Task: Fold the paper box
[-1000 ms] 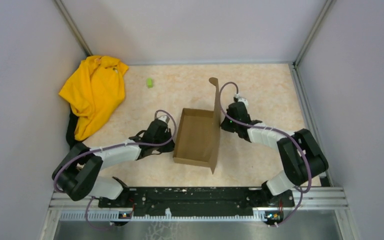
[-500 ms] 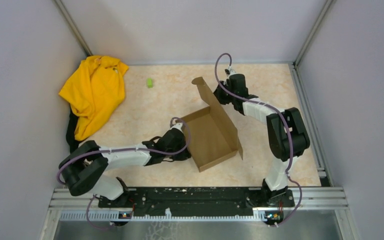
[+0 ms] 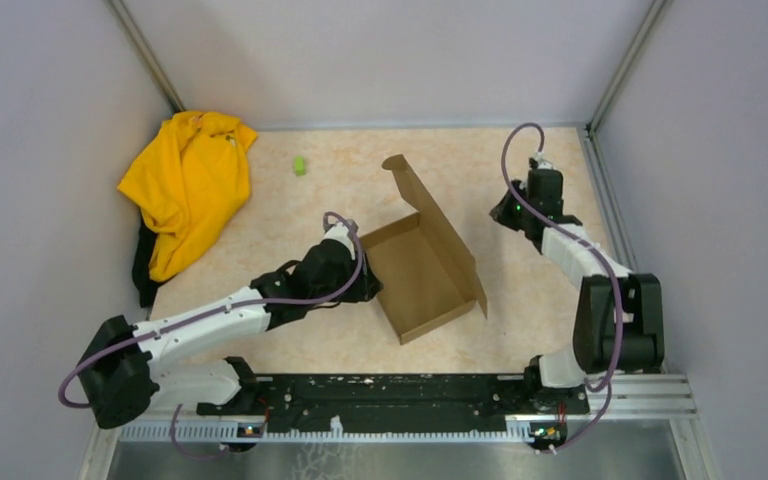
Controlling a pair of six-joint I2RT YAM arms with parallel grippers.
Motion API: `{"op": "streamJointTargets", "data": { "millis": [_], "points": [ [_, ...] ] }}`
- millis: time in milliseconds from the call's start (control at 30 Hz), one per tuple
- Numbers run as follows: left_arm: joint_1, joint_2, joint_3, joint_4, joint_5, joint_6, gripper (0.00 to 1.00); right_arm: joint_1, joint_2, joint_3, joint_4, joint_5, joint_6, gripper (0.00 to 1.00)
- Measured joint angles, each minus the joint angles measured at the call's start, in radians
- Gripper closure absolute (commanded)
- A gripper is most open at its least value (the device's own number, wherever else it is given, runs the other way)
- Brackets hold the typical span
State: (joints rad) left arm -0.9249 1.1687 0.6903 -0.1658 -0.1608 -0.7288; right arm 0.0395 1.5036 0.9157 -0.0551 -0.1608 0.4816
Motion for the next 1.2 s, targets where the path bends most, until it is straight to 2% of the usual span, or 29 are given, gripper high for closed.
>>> {"op": "streamJointTargets", "data": {
  "millis": [167,267,367,433,733,1000,1200],
  "points": [
    [0.013,0.084,0.087,-0.047,-0.013,0.086,0.47,0.019,-0.200,-0.193,-0.053,0.033,-0.017,0.87],
    [0.052,0.193,0.215,-0.083,-0.015,0.190,0.42,0.019,-0.314,-0.280,-0.090,0.059,-0.018,0.85],
    [0.091,0.317,0.373,-0.096,-0.055,0.325,0.39,0.019,-0.378,-0.296,-0.120,0.075,-0.020,0.84],
    [0.105,0.359,0.415,-0.084,-0.086,0.423,0.39,0.019,-0.388,-0.295,-0.121,0.082,-0.026,0.84],
    [0.124,0.504,0.422,-0.079,-0.176,0.739,0.40,0.019,-0.389,-0.295,-0.134,0.087,-0.027,0.83],
    [0.197,0.546,0.418,-0.059,-0.146,0.835,0.42,0.019,-0.386,-0.295,-0.132,0.063,-0.028,0.83],
    [0.240,0.588,0.418,-0.058,-0.055,0.846,0.46,0.018,-0.382,-0.295,-0.132,0.054,-0.029,0.83]
  ]
}}
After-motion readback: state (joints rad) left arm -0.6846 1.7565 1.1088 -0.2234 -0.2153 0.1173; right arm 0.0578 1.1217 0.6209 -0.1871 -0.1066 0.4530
